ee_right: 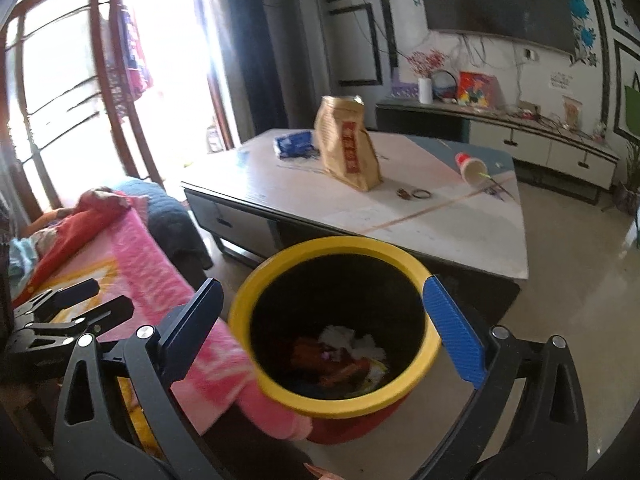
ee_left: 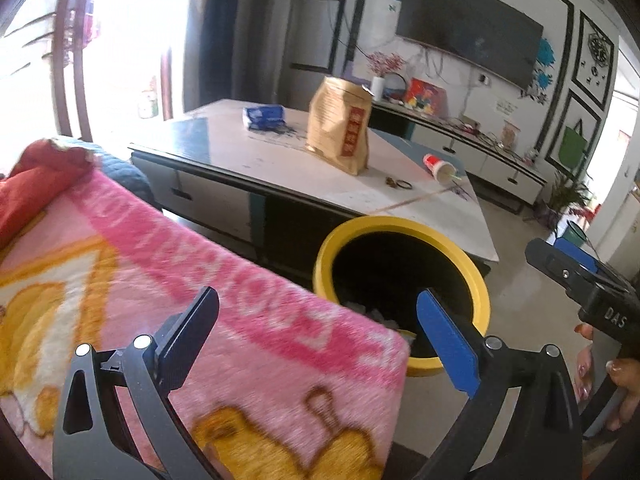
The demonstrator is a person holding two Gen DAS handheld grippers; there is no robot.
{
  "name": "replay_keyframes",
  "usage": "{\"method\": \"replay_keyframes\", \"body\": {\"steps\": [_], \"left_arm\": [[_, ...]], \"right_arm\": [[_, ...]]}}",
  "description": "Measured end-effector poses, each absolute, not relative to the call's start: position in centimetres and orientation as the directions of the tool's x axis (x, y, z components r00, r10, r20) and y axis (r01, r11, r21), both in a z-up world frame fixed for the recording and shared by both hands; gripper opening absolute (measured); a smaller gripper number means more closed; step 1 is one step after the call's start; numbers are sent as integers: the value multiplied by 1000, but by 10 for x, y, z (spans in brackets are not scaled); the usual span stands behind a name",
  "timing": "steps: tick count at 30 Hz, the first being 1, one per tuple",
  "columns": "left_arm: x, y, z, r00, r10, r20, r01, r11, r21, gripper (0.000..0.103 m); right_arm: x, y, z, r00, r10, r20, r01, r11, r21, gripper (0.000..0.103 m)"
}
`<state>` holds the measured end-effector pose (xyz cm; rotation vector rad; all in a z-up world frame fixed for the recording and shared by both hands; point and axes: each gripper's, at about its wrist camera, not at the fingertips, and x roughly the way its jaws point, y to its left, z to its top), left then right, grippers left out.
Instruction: Collect trash
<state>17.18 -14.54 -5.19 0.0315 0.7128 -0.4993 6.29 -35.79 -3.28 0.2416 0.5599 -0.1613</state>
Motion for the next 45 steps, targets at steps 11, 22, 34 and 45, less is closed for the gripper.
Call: {"method": "replay_keyframes", "body": {"steps": [11,22,34,45], "left_arm": [[121,-87,-31,798,-314,-514,325,943,-73,97],[66,-50,-20,884,-250,-396,245,967,-63,97],[55,-37,-27,891,-217,-399,206,976,-69,97],[55,-38,-28,891,-213,-401,202,977,-69,97]], "right_arm": [[24,-302,-25,922,-84,-377,152,976,156,92],[-11,-272,-22,959,-141,-244,169,981,95,92],[-10,-259,-30,958,-117,-262,142,987,80,92],[-9,-261,-29,956,-121,-267,148,986,81,92]]}}
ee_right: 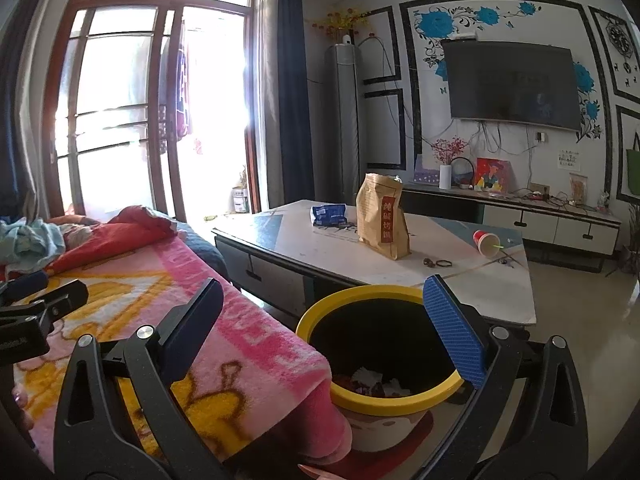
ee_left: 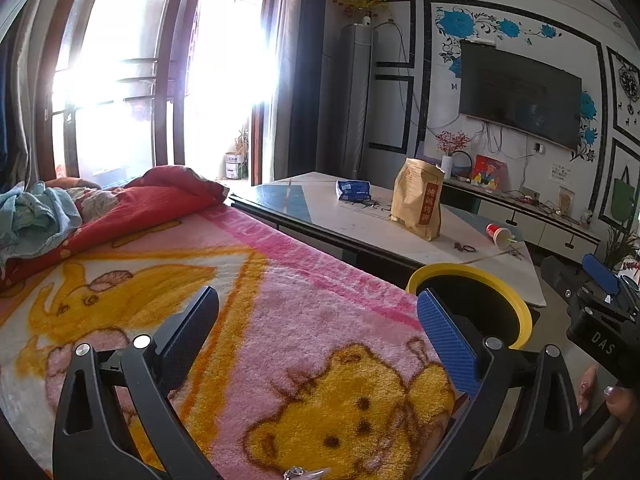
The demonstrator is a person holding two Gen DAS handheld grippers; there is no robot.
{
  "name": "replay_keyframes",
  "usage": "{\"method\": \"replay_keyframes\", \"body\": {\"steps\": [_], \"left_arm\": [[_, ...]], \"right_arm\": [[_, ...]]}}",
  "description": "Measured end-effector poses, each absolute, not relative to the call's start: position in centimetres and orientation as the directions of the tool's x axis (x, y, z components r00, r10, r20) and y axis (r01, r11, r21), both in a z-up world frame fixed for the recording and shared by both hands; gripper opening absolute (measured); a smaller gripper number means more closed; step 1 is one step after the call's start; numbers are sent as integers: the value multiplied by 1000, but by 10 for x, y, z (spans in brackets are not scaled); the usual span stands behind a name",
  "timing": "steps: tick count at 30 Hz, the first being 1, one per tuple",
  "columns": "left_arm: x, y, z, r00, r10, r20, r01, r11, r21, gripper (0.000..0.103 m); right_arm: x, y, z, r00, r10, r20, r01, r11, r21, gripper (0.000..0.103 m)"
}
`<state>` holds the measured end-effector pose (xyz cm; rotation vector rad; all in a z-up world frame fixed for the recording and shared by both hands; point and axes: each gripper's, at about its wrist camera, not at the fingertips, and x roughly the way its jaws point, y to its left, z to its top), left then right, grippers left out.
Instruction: Collect trash
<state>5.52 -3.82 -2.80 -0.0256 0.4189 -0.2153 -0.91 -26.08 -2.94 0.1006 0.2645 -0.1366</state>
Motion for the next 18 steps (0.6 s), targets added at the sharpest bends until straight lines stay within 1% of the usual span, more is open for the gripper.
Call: {"method": "replay_keyframes", "body": {"steps": [18], "left_arm": [[53,-40,-31,890,-219,-401,206,976,-77,97]], "right_arm": [[-9,-262,-31,955,-121,-269,148,985,84,92]]}}
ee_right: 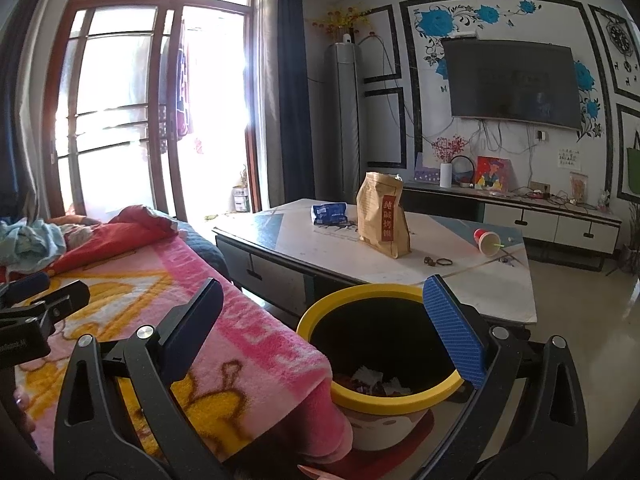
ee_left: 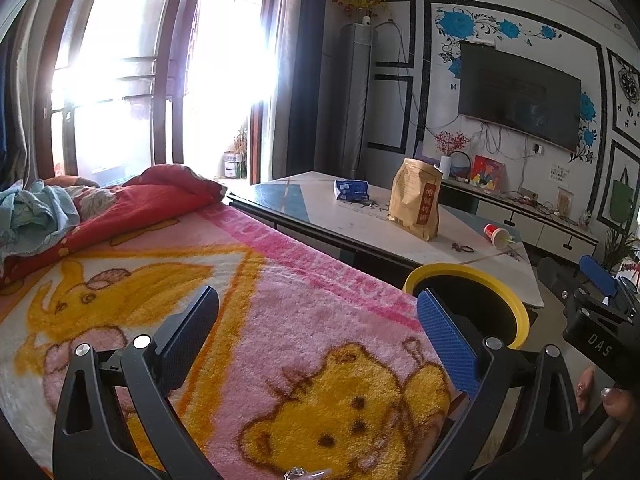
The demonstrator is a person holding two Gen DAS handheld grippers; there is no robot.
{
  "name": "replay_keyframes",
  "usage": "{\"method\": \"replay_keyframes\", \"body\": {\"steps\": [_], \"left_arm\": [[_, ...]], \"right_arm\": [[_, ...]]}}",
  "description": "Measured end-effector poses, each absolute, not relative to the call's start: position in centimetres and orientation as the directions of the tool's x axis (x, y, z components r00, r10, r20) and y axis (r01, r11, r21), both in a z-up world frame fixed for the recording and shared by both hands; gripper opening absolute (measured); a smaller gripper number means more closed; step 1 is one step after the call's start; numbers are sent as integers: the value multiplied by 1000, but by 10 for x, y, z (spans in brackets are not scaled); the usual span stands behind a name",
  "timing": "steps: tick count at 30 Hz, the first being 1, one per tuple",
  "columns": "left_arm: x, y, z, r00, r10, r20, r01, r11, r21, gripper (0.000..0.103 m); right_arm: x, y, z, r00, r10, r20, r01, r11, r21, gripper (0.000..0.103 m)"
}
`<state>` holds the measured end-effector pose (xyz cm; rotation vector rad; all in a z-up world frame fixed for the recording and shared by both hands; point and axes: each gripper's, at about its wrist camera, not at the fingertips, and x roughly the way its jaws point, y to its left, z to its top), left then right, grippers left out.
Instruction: Collect trash
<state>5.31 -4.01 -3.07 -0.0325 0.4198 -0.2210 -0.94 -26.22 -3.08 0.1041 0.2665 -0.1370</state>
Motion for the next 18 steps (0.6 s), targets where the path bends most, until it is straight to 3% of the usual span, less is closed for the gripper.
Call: {"method": "replay_keyframes", "body": {"steps": [18], "left_arm": [[53,-40,-31,888,-223,-402,209,975,-79,97]], "right_arm": [[-10,-263,-31,955,-121,-269,149,985,86,92]]}}
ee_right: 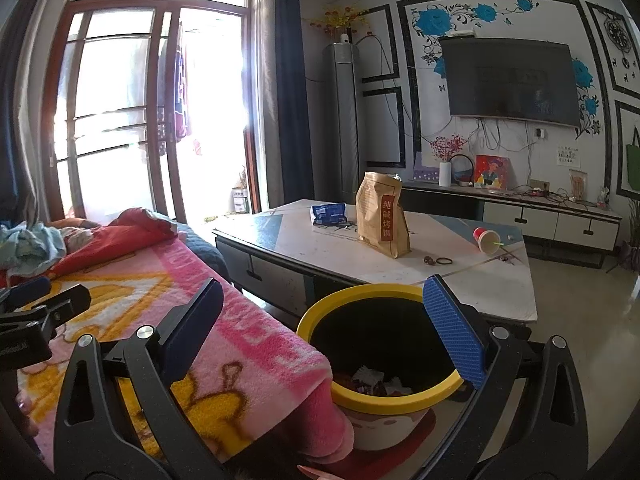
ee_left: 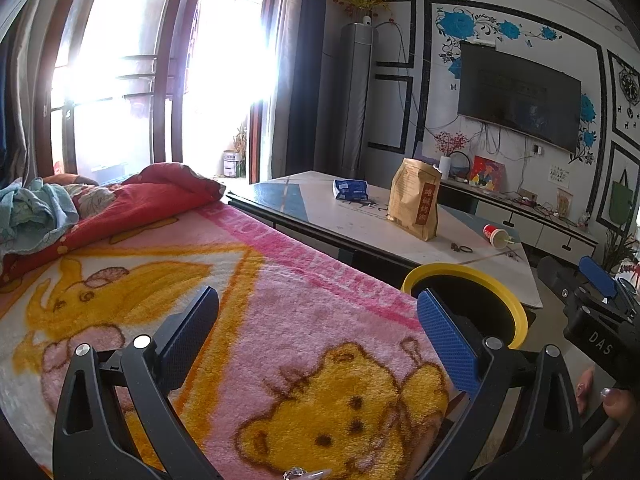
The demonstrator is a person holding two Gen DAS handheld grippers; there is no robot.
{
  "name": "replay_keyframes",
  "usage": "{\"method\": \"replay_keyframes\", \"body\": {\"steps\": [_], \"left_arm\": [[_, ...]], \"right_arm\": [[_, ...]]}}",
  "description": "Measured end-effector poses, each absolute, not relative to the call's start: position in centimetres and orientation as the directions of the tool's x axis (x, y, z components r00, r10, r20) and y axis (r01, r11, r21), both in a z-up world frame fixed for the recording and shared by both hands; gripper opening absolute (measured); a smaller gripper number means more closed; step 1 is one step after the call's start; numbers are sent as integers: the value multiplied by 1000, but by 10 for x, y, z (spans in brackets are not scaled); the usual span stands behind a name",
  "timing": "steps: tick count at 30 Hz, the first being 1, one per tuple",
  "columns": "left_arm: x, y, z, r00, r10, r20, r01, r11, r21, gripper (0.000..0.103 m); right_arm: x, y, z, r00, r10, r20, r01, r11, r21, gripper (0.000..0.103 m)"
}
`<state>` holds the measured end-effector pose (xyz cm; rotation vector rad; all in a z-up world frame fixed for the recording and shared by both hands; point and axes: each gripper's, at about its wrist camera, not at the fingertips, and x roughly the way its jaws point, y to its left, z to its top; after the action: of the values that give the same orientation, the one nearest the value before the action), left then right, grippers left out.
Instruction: Collect trash
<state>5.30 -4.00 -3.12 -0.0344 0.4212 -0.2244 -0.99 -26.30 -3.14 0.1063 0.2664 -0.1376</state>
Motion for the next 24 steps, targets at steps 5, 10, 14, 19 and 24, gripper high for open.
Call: {"method": "replay_keyframes", "body": {"steps": [5,10,14,19,24], "left_arm": [[53,-40,-31,888,-224,-401,209,975,-81,97],[53,-41,-31,889,-218,-404,205,976,-74,97],[53,-40,-33,883,-215,-416,198,976,-86,97],[54,-20,-38,873,-200,-444,155,979,-135,97],[52,61,-47,861,-41,-507,-66,979,-192,97]], "right_arm": [[-10,-263,-31,955,-119,-270,148,985,88,92],[-10,-263,-31,955,-121,-270,150,985,89,92],[-10,-263,-31,955,-116,-273,146,985,93,92],[2,-244,-25,958,-44,-285,74,993,95,92],[36,-169,-16,914,220,-342,-182,973,142,92]]}}
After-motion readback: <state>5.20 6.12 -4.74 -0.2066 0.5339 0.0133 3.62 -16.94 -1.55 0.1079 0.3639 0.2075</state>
